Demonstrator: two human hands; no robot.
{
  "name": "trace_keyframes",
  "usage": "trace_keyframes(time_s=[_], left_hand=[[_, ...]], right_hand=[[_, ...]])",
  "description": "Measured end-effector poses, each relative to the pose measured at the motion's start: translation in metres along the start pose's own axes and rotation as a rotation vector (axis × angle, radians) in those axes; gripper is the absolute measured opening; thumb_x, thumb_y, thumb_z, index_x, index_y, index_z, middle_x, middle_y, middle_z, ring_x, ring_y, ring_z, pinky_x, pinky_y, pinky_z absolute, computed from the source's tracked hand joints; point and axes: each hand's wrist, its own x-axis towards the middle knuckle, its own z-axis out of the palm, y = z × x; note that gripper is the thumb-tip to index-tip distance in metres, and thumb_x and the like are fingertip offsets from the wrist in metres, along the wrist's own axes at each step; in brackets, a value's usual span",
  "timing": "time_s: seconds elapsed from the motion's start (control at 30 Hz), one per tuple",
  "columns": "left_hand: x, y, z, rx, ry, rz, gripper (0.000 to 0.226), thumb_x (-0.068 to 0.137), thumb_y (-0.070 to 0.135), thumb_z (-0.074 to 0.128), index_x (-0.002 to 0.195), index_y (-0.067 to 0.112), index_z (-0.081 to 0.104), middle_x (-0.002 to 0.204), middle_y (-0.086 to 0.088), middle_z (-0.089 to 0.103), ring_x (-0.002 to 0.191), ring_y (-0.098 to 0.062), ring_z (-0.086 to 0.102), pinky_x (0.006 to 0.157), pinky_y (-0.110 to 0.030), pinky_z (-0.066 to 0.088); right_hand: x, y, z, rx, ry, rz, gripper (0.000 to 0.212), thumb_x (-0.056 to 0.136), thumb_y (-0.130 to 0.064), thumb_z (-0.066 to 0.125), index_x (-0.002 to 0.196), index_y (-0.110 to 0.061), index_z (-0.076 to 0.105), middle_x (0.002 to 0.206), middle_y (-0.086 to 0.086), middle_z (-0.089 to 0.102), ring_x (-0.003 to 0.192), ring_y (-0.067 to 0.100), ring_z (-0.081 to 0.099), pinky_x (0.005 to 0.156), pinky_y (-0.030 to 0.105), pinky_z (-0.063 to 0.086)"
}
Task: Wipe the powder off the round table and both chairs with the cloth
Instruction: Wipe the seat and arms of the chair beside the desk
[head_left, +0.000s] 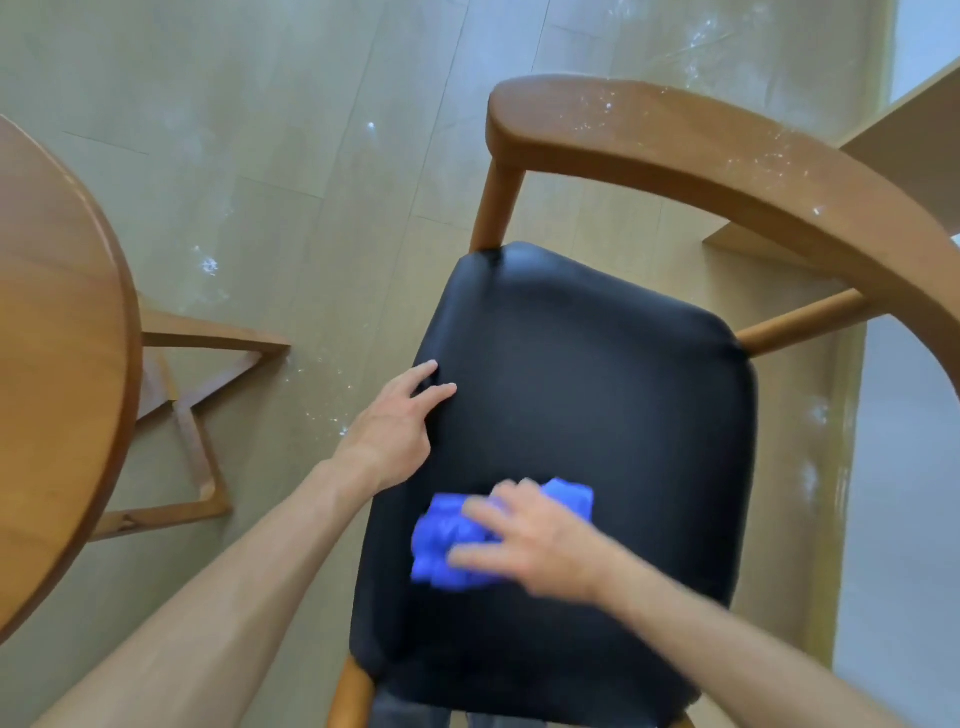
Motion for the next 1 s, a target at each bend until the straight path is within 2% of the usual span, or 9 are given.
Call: trace_keyframes(time_s=[0.1,0.23,0.3,0.37,0.47,0.63,0.73,0.87,1.0], left_hand=[[-0.001,-0.007,-0.002,0.038,-0.056,0.015,0.075,0.085,-0.008,0.036,0.146,0.036,0.035,0.159,0.017,0.008,0.144,-0.005,0.015,0.112,-0.026,0.029],[-0.003,-0.007,0.001,0.015,-0.052,-0.006,0.079,0.083,-0.012,0.033,0.146,0.036,0.035,0.158,0.020,0.007,0.144,-0.004,0.015,0.110,-0.020,0.026],[-0.003,-0.004,0.003,-0.039,-0.031,-0.037,0.077,0.083,-0.013,0.032,0.144,0.034,0.039,0.158,0.020,0.011,0.143,-0.004,0.020,0.107,-0.015,0.023],[-0.003,-0.003,0.001,-0.087,-0.011,-0.067,0.076,0.082,-0.015,0.031,0.141,0.030,0.046,0.157,0.018,0.017,0.141,-0.005,0.026,0.103,-0.010,0.021],[-0.002,-0.002,-0.002,-0.070,0.017,-0.059,0.074,0.080,-0.016,0.031,0.139,0.025,0.050,0.157,0.012,0.022,0.141,-0.008,0.029,0.107,-0.014,0.022],[-0.009,0.001,0.004,0.038,-0.038,-0.108,0.074,0.085,-0.008,0.033,0.147,0.033,0.035,0.159,0.017,0.008,0.145,-0.010,0.017,0.111,-0.030,0.031],[-0.015,0.006,0.009,0.084,-0.045,-0.139,0.073,0.086,-0.005,0.034,0.149,0.034,0.030,0.160,0.015,0.005,0.145,-0.012,0.015,0.107,-0.033,0.035],[-0.019,0.017,0.018,0.116,-0.026,-0.194,0.071,0.089,-0.001,0.035,0.151,0.032,0.024,0.160,0.014,0.001,0.145,-0.014,0.013,0.107,-0.036,0.035],[-0.020,0.030,0.023,0.144,-0.036,-0.212,0.069,0.090,0.003,0.036,0.151,0.028,0.020,0.160,0.011,-0.002,0.145,-0.014,0.009,0.107,-0.039,0.034]], right_hand=[[-0.004,0.067,-0.022,-0.013,0.160,0.444,0.056,0.057,0.004,0.068,0.106,-0.022,0.072,0.108,0.017,0.065,0.070,0.034,0.056,0.057,0.037,0.047],[0.006,0.093,-0.028,0.112,0.283,1.170,0.057,0.077,-0.004,0.061,0.130,-0.023,0.058,0.133,0.017,0.048,0.092,0.040,0.049,0.081,0.049,0.047],[0.030,0.061,-0.016,0.178,0.380,1.328,0.058,0.076,-0.005,0.057,0.131,-0.021,0.057,0.133,0.017,0.046,0.093,0.039,0.047,0.081,0.045,0.044],[0.053,0.008,0.001,0.221,0.392,1.231,0.059,0.069,-0.002,0.056,0.125,-0.020,0.060,0.121,0.019,0.052,0.082,0.036,0.047,0.070,0.042,0.045],[0.065,-0.091,0.025,0.283,0.231,0.833,0.054,0.063,-0.007,0.053,0.111,-0.027,0.063,0.103,0.013,0.057,0.068,0.027,0.044,0.057,0.035,0.040],[0.027,-0.144,0.037,0.160,-0.271,0.033,0.041,0.076,-0.028,0.059,0.115,-0.041,0.053,0.113,-0.001,0.052,0.076,0.019,0.043,0.066,0.028,0.038],[-0.005,-0.125,0.030,0.133,-0.455,-0.142,0.052,0.075,-0.037,0.065,0.123,-0.048,0.046,0.120,-0.006,0.046,0.083,0.016,0.045,0.070,0.026,0.040],[-0.090,-0.112,0.025,-0.043,-0.638,-0.370,0.029,0.082,-0.040,0.060,0.108,-0.048,0.050,0.112,-0.015,0.045,0.087,0.009,0.047,0.076,0.021,0.041],[-0.157,-0.063,0.006,-0.031,-0.704,-0.372,0.039,0.074,-0.038,0.068,0.108,-0.050,0.052,0.115,-0.014,0.049,0.090,0.013,0.050,0.075,0.025,0.041]])
